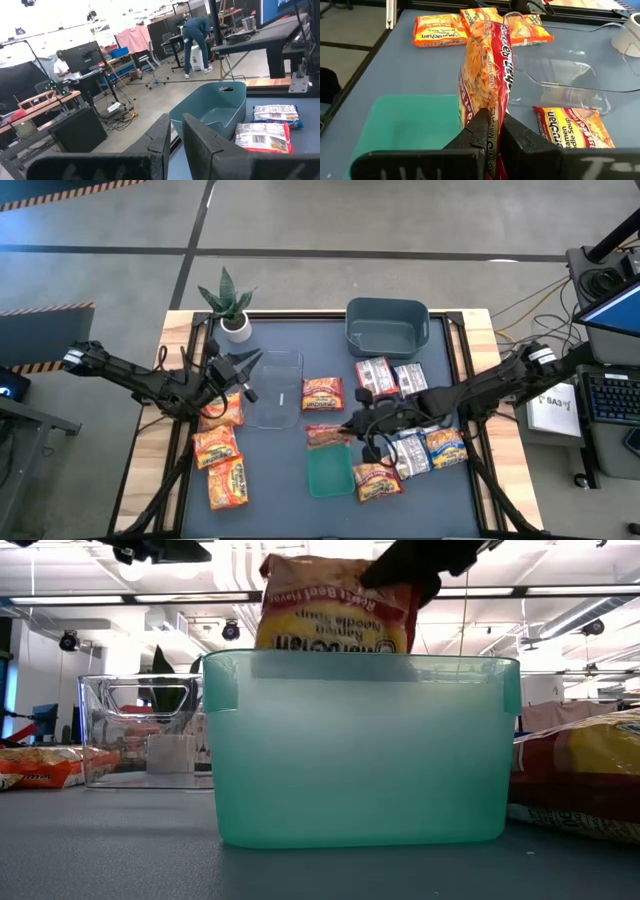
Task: Sort Maruchan noodles
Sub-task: Put the red noodle pack into the green bin
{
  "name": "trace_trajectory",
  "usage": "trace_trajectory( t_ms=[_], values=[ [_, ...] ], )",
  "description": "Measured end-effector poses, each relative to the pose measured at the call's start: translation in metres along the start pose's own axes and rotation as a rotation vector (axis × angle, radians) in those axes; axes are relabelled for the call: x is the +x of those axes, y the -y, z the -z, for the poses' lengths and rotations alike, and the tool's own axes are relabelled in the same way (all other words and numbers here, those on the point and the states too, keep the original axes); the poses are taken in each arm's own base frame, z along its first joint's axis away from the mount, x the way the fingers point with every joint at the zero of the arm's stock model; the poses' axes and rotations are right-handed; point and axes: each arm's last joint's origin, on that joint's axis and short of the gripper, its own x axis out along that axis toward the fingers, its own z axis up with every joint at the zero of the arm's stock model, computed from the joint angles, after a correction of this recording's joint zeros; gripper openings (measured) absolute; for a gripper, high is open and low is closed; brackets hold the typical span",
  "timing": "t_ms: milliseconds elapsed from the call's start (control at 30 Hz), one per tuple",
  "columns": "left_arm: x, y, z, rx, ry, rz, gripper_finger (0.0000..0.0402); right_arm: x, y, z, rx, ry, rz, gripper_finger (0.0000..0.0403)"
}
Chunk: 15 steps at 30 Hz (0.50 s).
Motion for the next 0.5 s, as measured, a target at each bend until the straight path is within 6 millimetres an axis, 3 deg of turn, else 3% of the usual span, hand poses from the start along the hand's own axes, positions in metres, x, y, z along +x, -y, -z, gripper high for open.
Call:
trace_trajectory(
  t_ms=[500],
  values=[
    [0.0011,0.0024,0.0012,-0.115,-0.006,0.002,0.0032,0.0096,-0.0008,0.0033,-0.004,0.013,0.023,0.0009]
  ],
)
